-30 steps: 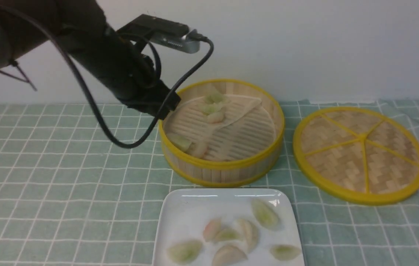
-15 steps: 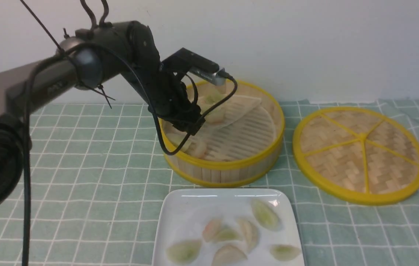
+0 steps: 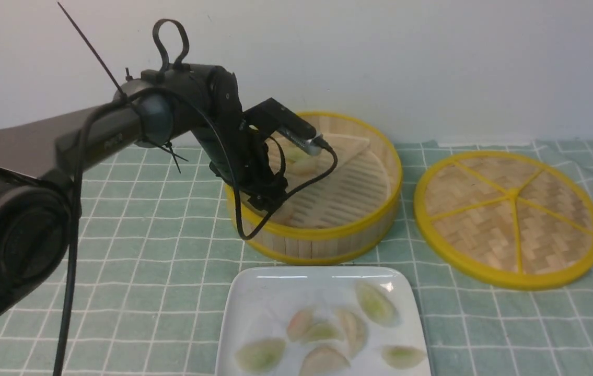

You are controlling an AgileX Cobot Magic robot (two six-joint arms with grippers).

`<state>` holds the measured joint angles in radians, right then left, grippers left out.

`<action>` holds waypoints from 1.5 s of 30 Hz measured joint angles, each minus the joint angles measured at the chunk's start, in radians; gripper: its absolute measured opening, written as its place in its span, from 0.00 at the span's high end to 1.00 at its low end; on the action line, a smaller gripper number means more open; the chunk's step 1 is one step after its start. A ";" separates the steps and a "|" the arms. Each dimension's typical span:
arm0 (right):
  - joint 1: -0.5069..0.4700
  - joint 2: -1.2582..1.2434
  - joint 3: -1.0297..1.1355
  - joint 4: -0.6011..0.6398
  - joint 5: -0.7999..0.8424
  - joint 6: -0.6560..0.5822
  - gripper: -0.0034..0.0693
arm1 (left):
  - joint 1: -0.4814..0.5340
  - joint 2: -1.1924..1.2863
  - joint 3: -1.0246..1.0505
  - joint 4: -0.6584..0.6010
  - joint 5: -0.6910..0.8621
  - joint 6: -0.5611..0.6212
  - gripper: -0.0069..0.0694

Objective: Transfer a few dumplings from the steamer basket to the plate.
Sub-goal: Use the left arm to grab a dumpling from the steamer

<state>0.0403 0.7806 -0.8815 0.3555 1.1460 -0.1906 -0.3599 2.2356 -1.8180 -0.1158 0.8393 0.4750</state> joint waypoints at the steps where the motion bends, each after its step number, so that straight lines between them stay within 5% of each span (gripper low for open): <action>1: 0.000 0.000 0.000 0.000 0.000 0.000 0.97 | -0.007 0.003 0.000 0.014 0.006 -0.001 0.26; 4: 0.000 0.000 0.000 0.001 0.001 0.000 0.97 | -0.022 0.009 0.000 0.038 0.026 -0.008 0.37; 12: 0.000 0.000 0.000 0.003 0.003 0.000 0.97 | -0.059 0.020 -0.074 0.091 0.132 -0.089 0.40; 14: 0.000 0.000 0.000 0.003 0.004 0.000 0.97 | -0.075 0.022 -0.154 0.093 0.212 -0.129 0.64; 15: 0.000 0.000 0.000 0.003 0.004 0.000 0.97 | -0.076 0.022 -0.162 0.094 0.212 -0.131 0.64; 17: 0.000 0.000 0.000 0.004 0.004 0.000 0.97 | -0.084 0.022 -0.255 0.095 0.299 -0.144 0.84; 22: 0.000 0.000 0.000 0.005 0.005 -0.003 0.97 | -0.087 0.017 -0.418 0.093 0.386 -0.158 0.92; 35: 0.000 0.000 0.000 0.005 0.008 -0.005 0.97 | -0.087 0.027 -0.357 0.098 0.395 -0.107 0.88; 45: 0.000 0.000 0.000 0.005 0.012 -0.005 0.97 | -0.087 0.132 -0.347 0.126 0.393 -0.108 0.36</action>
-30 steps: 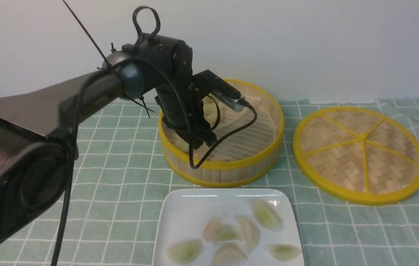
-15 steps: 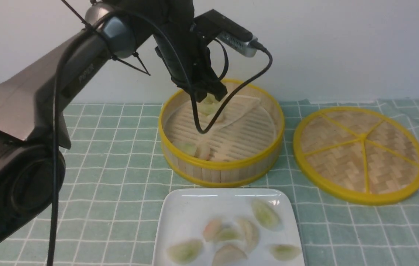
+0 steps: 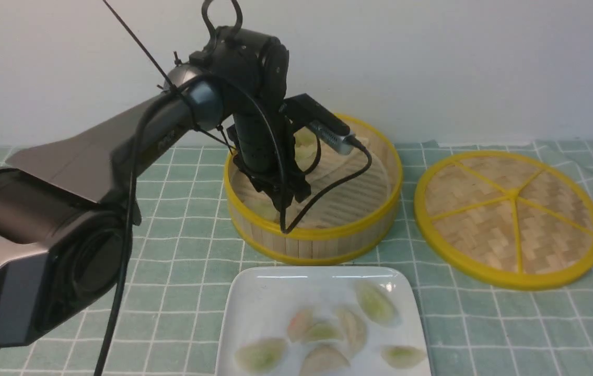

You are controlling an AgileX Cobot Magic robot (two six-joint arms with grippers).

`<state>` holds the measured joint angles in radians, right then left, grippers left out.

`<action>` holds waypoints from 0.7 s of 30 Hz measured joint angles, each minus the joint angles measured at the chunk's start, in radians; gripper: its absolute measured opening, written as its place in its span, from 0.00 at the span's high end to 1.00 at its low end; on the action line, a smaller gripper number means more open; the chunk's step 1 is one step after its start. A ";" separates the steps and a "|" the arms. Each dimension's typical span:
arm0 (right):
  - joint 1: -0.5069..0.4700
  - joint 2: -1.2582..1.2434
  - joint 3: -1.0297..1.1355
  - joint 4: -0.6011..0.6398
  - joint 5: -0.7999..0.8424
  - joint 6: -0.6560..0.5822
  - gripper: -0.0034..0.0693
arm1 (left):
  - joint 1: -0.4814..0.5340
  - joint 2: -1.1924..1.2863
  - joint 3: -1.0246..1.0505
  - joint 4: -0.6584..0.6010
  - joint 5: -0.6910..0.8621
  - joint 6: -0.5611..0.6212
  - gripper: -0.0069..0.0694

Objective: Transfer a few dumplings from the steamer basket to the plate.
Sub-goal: Use the left arm to grab a dumpling from the steamer

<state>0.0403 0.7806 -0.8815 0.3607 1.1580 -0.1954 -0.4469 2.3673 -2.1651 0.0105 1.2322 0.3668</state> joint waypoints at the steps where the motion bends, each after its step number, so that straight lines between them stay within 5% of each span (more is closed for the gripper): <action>1: 0.000 0.000 0.000 0.000 0.000 0.000 0.97 | 0.000 0.010 0.000 0.004 -0.002 0.000 0.31; 5: 0.000 0.000 0.000 0.000 0.000 0.000 0.97 | 0.000 0.016 -0.003 0.009 -0.004 -0.002 0.24; 11: 0.000 0.000 0.000 0.000 0.000 0.001 0.97 | 0.000 0.026 -0.010 0.011 -0.001 -0.024 0.27; 17: 0.000 0.000 0.000 0.000 0.000 0.001 0.97 | 0.000 0.026 -0.010 -0.011 0.011 -0.105 0.49; 20: 0.000 0.000 0.000 0.000 0.000 0.001 0.97 | -0.001 0.026 -0.011 0.001 -0.014 -0.120 0.74; 21: 0.000 0.000 0.000 0.000 0.000 0.001 0.97 | -0.001 0.026 -0.012 0.001 -0.014 -0.120 0.76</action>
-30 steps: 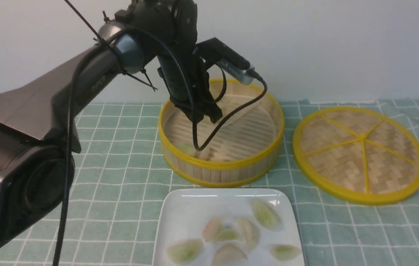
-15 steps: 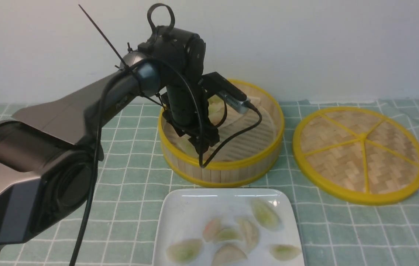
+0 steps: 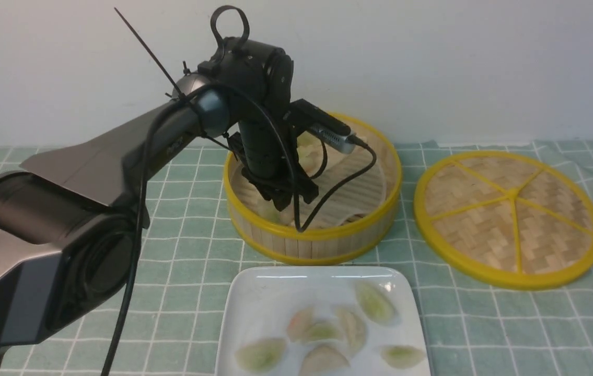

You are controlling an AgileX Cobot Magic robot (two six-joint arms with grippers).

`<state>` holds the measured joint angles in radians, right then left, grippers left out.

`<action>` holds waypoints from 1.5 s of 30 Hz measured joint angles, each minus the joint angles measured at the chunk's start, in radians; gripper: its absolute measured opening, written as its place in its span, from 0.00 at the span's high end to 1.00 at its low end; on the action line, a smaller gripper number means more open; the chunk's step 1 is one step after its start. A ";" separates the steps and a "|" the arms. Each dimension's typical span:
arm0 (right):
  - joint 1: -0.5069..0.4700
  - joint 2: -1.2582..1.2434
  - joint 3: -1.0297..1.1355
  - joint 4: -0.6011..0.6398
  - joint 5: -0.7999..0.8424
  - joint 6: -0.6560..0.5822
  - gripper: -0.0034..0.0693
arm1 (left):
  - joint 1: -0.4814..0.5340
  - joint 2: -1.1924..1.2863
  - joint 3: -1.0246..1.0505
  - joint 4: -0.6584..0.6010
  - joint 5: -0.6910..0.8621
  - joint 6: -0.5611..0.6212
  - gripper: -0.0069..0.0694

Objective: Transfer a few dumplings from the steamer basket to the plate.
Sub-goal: Use the left arm to grab a dumpling from the steamer

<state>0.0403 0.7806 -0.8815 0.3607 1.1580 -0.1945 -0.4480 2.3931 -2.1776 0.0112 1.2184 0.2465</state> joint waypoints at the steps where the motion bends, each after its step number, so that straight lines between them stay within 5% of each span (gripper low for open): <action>1: 0.000 0.000 0.000 0.000 0.001 0.000 0.97 | 0.000 0.000 -0.002 0.008 -0.008 -0.006 0.84; 6: 0.000 0.000 0.000 0.000 0.003 0.000 0.97 | 0.000 0.000 -0.019 0.013 -0.005 -0.013 0.92; 21: 0.000 0.000 0.000 0.000 0.021 0.000 0.97 | 0.000 -0.066 -0.037 0.040 0.011 -0.021 0.89; 25: 0.000 0.000 0.000 0.000 0.030 0.000 0.97 | 0.001 -0.066 -0.028 0.039 0.011 -0.071 0.72; 31: 0.000 0.000 0.000 0.000 0.033 0.006 0.97 | 0.001 -0.050 0.048 0.062 0.012 -0.094 0.30; 35: 0.000 0.000 0.000 0.000 0.021 0.008 0.97 | 0.001 -0.032 0.049 0.054 0.011 -0.094 0.20; 43: 0.000 0.000 0.000 0.003 0.014 0.008 0.97 | 0.003 -0.009 0.049 -0.011 0.011 -0.092 0.24; 45: 0.000 0.000 0.000 0.012 0.014 0.008 0.97 | 0.003 0.003 0.049 -0.024 0.010 -0.092 0.37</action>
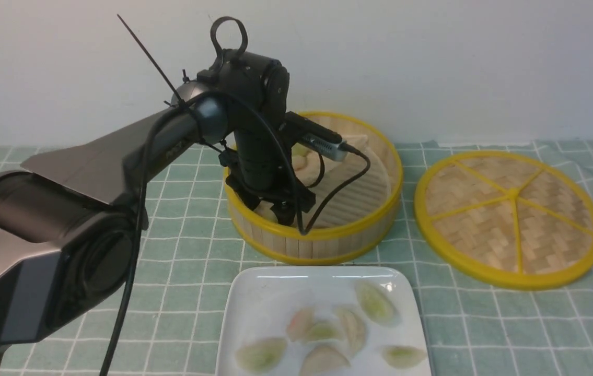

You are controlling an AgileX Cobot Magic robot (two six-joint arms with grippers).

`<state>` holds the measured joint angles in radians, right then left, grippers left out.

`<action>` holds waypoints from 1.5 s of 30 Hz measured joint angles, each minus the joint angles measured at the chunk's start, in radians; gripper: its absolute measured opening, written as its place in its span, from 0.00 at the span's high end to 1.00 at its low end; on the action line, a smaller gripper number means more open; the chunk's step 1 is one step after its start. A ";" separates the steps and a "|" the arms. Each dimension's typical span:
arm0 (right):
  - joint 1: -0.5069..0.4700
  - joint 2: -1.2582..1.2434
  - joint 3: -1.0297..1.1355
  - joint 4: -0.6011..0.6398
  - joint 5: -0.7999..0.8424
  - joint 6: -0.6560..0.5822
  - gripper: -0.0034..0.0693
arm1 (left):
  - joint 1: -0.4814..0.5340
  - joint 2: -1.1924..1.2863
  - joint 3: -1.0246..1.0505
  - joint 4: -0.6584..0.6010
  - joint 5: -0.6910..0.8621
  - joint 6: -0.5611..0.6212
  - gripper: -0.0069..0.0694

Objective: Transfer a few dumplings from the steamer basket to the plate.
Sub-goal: Use the left arm to grab a dumpling from the steamer, then use the left arm to put the dumpling into the plate

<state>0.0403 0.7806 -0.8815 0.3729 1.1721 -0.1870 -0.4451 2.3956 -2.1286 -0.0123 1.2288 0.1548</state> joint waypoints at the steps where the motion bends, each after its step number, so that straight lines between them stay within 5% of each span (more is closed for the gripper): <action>1: 0.000 0.000 0.000 0.000 0.000 0.000 0.97 | 0.000 0.001 0.000 -0.007 0.000 0.000 0.44; 4: 0.000 0.000 0.000 0.001 0.000 0.000 0.97 | -0.003 -0.005 0.000 -0.016 -0.008 0.001 0.63; 17: 0.000 0.000 0.000 0.004 0.004 0.000 0.97 | -0.002 -0.275 0.046 -0.010 -0.002 -0.025 0.62; 26: 0.000 0.000 0.000 0.004 -0.010 0.000 0.97 | -0.013 -0.556 0.596 -0.208 0.001 0.010 0.62; 34: 0.000 0.009 0.000 0.052 -0.040 0.000 0.97 | -0.043 -0.477 0.755 -0.231 -0.212 0.080 0.62; 36: 0.000 0.015 -0.002 0.056 -0.040 -0.001 0.97 | -0.044 -0.465 0.755 -0.231 -0.219 0.081 0.60; 42: 0.000 0.102 -0.112 0.056 0.038 -0.015 0.97 | -0.045 -0.436 0.752 -0.229 -0.221 0.082 0.23; 45: 0.000 0.181 -0.205 0.057 0.081 -0.039 0.97 | -0.045 -0.440 0.714 -0.214 -0.171 0.080 0.19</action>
<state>0.0403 0.9620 -1.0862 0.4297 1.2531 -0.2264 -0.4898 1.9559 -1.4149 -0.2258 1.0582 0.2345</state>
